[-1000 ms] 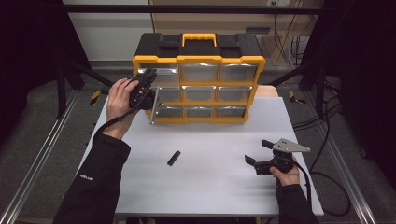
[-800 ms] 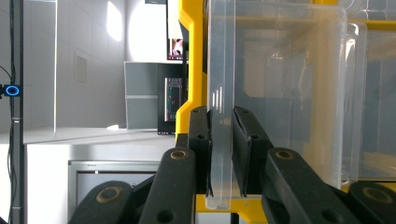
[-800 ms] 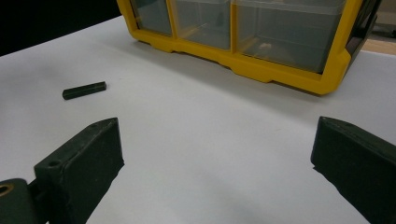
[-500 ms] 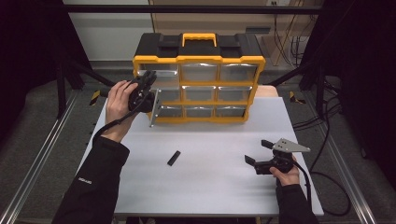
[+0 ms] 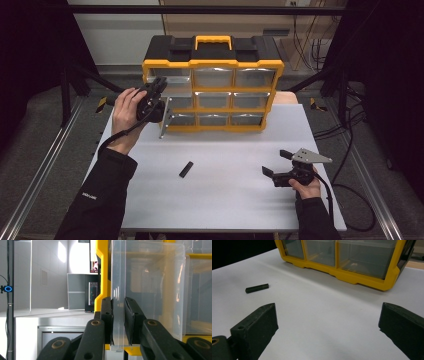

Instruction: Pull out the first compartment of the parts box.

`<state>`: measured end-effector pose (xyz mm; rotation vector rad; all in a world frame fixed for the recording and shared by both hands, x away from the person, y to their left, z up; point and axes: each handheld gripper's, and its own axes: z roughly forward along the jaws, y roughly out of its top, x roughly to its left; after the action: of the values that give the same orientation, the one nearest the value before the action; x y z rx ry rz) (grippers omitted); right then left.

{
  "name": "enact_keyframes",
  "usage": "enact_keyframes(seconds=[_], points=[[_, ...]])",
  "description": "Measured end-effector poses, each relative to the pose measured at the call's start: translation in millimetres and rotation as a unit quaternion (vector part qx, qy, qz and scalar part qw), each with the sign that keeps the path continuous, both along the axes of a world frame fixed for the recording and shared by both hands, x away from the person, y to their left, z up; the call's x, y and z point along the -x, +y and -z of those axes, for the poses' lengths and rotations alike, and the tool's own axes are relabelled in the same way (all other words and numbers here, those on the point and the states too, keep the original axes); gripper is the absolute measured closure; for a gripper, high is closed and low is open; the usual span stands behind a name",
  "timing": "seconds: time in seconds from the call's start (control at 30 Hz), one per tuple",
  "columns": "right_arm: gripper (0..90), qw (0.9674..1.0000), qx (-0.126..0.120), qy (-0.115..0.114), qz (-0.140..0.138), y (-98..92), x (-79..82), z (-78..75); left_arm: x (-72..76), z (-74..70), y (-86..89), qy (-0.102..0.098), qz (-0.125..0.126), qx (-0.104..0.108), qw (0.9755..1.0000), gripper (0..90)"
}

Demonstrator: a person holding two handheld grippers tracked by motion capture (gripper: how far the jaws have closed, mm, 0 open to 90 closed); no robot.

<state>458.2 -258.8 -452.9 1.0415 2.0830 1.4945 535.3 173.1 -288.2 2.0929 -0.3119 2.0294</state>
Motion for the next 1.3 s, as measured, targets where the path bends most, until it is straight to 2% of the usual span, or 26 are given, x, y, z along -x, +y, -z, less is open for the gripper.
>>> enact_keyframes(seconds=[1.3], points=[[2.3,1.0,0.001,0.001,-0.001,0.1,0.0,0.0,14.0,0.5,1.5,-0.001,0.003,-0.001,1.0,78.0]])
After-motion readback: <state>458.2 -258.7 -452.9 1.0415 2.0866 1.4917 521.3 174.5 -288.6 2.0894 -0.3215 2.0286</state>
